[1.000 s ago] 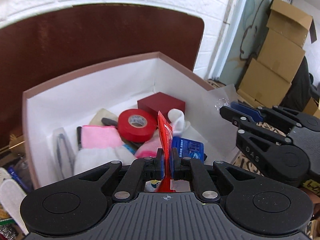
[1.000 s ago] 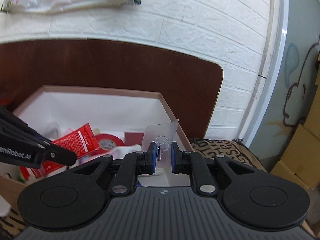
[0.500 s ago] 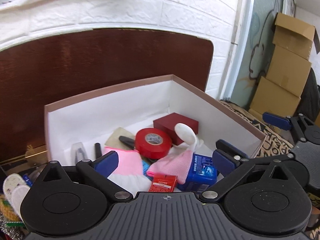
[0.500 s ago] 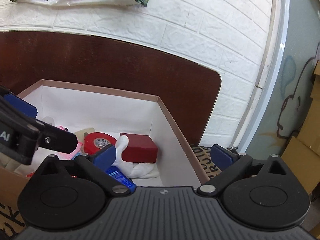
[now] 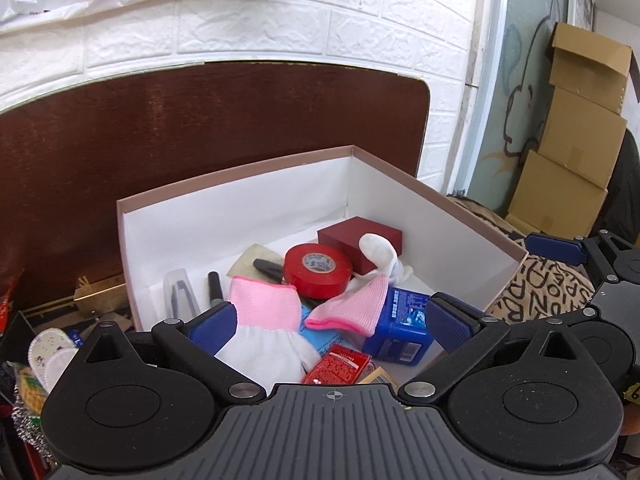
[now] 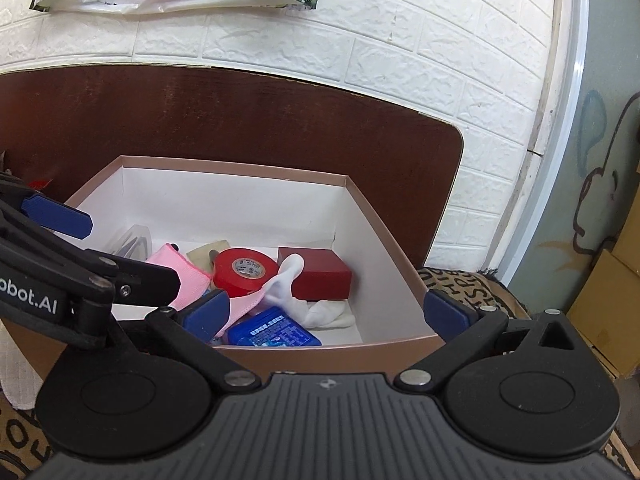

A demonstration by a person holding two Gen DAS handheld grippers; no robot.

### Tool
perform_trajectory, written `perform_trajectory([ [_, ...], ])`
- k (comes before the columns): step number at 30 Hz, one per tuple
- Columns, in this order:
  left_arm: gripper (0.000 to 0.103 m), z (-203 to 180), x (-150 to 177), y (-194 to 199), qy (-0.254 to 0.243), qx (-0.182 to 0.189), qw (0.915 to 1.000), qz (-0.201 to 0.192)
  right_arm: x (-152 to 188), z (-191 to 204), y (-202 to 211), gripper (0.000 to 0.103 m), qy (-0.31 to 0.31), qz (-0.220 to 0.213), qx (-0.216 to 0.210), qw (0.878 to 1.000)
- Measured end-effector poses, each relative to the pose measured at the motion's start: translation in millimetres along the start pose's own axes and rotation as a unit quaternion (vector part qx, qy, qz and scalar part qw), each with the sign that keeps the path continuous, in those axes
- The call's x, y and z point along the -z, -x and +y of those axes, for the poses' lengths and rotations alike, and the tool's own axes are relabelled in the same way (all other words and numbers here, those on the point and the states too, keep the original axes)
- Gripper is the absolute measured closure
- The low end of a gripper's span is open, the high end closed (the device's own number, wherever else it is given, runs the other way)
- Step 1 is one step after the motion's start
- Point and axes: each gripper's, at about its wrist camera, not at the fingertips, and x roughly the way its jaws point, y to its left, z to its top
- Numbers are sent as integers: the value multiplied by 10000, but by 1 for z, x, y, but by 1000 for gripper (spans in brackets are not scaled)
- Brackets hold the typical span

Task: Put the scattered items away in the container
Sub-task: 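Open both grippers to drop the red tube and clear bag into the box, then move both grippers back to the pile toward the white insoles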

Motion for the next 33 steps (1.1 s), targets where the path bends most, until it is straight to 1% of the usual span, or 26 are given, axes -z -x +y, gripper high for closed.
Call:
perform_trajectory([
  [8, 0, 2, 7, 24, 62, -75, 9999, 26, -2, 13, 18, 0, 79, 67, -58, 9999],
  [11, 0, 6, 13, 35, 122, -80, 9998, 110, -2, 23, 29, 0, 161, 119, -87, 9998],
  [13, 0, 10, 18, 45, 182, -56, 9996, 203, 0, 31, 37, 0, 232, 146, -178, 9995],
  [16, 0, 17, 32, 62, 265, -42, 9993, 265, 4, 45, 50, 0, 320, 169, -408, 9985],
  [20, 0, 23, 52, 84, 338, -121, 9990, 263, 13, 66, 66, 0, 462, 196, -646, 9966],
  [28, 0, 42, 100, 125, 497, -403, 9976, 254, 40, 112, 93, 0, 747, 121, -823, 9937],
  [33, 0, 57, 129, 144, 670, -638, 9951, 335, 55, 144, 103, 0, 1002, 47, -945, 9905],
])
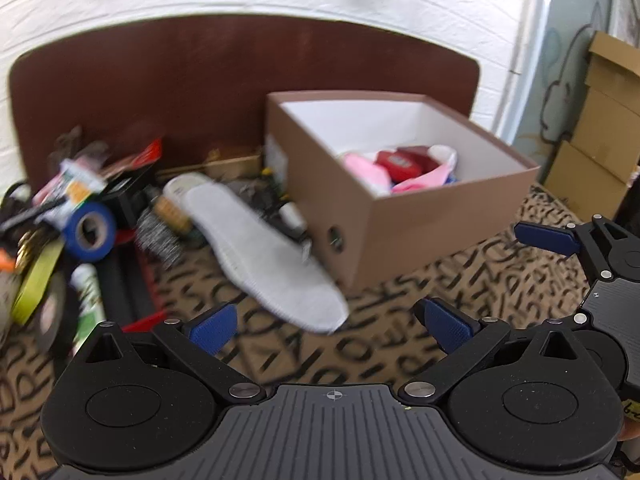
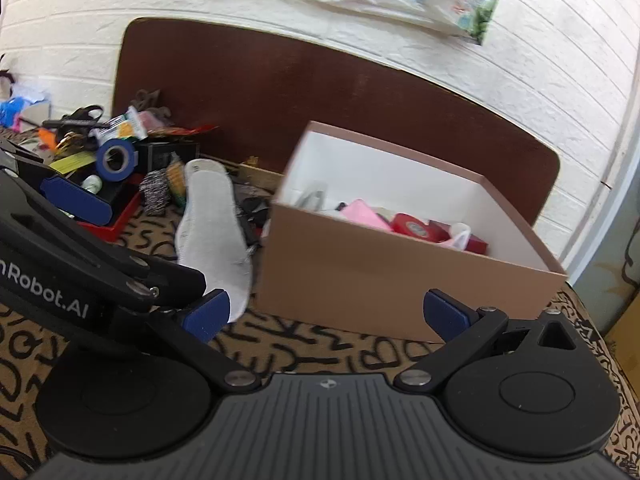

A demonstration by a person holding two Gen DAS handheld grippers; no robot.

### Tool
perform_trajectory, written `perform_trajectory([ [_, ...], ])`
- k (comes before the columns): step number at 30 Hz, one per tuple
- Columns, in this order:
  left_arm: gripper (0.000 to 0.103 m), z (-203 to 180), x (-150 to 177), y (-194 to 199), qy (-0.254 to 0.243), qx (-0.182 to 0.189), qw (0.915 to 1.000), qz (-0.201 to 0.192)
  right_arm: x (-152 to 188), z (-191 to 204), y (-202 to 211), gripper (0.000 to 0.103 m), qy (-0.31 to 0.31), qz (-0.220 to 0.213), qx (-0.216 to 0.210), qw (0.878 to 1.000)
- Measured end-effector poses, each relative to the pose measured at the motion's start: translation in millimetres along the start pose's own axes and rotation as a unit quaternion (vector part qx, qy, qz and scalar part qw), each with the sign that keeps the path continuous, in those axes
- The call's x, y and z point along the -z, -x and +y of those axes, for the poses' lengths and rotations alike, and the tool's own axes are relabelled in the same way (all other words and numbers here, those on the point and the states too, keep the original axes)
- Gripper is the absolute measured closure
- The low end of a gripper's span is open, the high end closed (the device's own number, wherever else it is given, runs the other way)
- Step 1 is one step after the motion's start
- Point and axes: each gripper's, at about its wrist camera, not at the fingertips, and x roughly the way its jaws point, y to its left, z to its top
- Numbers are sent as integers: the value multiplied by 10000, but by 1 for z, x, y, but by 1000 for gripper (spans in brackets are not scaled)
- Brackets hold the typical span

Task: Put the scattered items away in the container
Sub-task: 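Move both grippers back to the pile toward the white insoles, then grasp a grey insole with the right gripper while the left gripper grasps a floral insole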

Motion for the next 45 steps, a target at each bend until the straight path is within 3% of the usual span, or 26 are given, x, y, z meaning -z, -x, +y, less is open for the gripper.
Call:
perform_trajectory([
  [9, 0, 39, 30, 11, 400, -1, 9992, 60, 11, 30, -7, 0, -309, 48, -350, 9989],
  [16, 3, 55, 39, -10, 596, 46, 9982, 75, 27, 54, -29, 1, -262, 283, -593, 9975],
  [29, 27, 79, 2, -79, 1295, 321, 9906, 309, 24, 45, -65, 33, -653, 576, -626, 9942],
  [41, 31, 89, -26, -125, 1554, 229, 9867, 407, 18, 43, -84, 34, -923, 589, -822, 9906],
  [45, 43, 87, -33, -134, 1539, 179, 9870, 432, 17, 39, -90, 35, -1103, 623, -931, 9876],
])
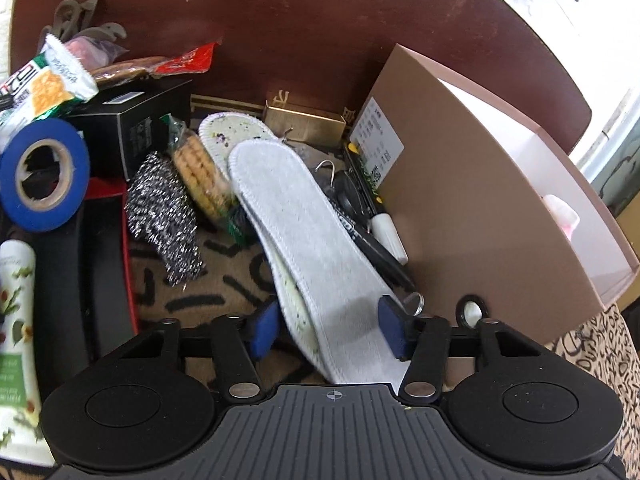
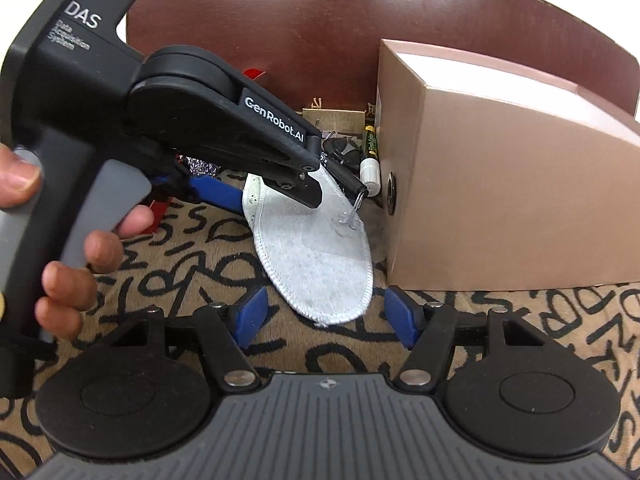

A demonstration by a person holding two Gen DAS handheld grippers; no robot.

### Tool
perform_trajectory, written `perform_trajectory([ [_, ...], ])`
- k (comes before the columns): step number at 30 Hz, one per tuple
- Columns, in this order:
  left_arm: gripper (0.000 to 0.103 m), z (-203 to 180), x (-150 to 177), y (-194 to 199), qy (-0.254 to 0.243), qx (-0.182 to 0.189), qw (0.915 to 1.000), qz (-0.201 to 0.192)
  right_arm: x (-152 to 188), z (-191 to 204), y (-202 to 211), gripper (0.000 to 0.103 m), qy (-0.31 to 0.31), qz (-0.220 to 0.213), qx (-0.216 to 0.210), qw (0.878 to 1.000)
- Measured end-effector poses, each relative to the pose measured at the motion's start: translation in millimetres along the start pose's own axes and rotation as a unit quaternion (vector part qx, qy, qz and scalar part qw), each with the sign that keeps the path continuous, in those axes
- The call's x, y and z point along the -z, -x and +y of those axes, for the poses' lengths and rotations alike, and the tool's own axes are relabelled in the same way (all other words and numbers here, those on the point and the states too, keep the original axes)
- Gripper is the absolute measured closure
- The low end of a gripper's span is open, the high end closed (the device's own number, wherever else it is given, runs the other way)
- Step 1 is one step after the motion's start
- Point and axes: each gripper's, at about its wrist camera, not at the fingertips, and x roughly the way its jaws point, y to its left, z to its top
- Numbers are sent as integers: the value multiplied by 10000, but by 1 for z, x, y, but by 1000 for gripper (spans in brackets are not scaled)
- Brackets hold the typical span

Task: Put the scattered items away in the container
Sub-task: 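Grasp a grey insole with the right gripper while the left gripper grasps a floral insole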

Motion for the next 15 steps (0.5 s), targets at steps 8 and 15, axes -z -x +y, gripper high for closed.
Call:
perform_trajectory([
  [8, 85, 2, -1, 7, 48, -30, 10000, 18, 4, 8, 8, 47, 123, -18, -85, 9999],
  [15, 93, -1, 24, 49, -173, 39, 9998, -59, 25, 13, 40, 55, 248, 156, -593, 9978],
])
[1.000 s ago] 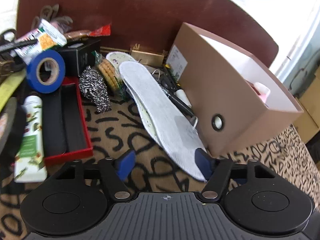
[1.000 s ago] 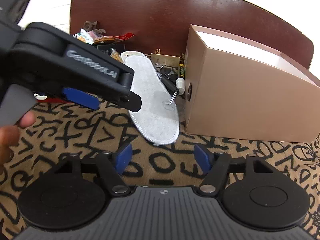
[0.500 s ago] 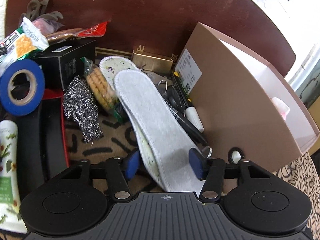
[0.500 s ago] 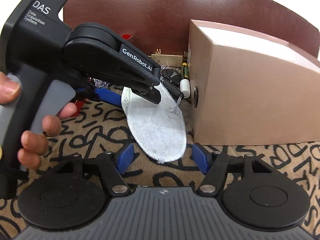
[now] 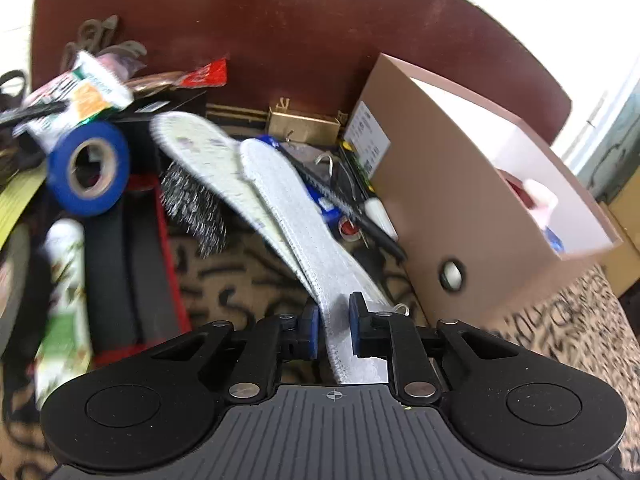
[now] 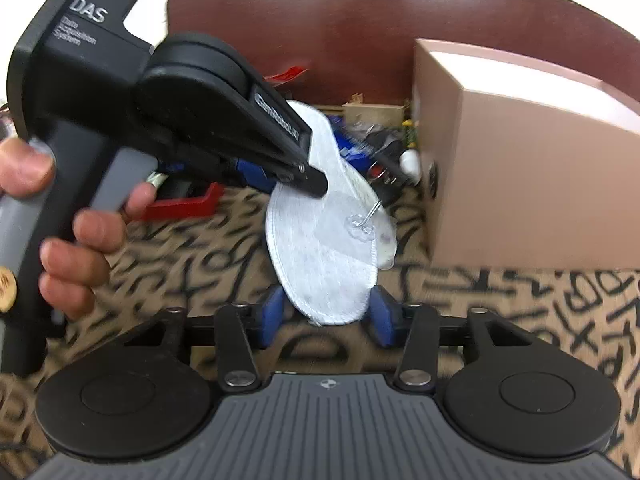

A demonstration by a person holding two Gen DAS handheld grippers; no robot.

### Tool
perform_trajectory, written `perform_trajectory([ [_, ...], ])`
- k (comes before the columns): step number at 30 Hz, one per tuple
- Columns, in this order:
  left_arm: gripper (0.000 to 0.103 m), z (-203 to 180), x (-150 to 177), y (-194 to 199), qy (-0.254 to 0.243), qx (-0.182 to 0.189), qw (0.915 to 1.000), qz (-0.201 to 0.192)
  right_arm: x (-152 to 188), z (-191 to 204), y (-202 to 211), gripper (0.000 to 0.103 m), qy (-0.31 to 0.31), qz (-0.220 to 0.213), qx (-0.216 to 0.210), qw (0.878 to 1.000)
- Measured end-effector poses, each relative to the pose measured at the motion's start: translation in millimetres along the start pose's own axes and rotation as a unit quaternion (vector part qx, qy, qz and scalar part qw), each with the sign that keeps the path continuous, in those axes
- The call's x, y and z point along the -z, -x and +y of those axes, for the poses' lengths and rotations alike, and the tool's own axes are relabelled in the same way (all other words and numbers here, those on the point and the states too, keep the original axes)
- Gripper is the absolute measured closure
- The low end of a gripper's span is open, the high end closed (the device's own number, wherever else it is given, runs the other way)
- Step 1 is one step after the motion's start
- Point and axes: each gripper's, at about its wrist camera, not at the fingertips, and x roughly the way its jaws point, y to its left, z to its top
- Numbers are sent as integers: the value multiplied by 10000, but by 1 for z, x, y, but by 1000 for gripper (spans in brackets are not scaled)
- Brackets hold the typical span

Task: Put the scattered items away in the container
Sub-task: 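Grasp a grey insole with the right gripper while the left gripper grasps a floral insole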

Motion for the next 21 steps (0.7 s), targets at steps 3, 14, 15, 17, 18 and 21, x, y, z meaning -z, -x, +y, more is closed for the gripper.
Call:
perform_trajectory([
  [3, 93, 1, 19, 21, -31, 36, 10000, 44, 12, 6, 17, 55, 140, 95, -210, 9996],
  [14, 92, 15, 90, 88, 60, 63, 9995, 308, 50, 40, 73, 51, 625, 347, -759, 9946],
  [15, 92, 17, 95, 94, 94, 68, 9994, 316, 52, 43, 77, 50, 683, 350, -789, 9939],
  [17, 92, 20, 103, 104, 154, 56, 9994, 317, 55, 49, 83, 42, 778, 368, -878, 9924],
  [18, 91, 22, 108, 109, 182, 28, 9994, 304, 56, 52, 85, 41, 825, 355, -901, 9919],
  [21, 79, 27, 117, 119, 271, -96, 9994, 205, 55, 59, 84, 32, 947, 275, -919, 9909],
])
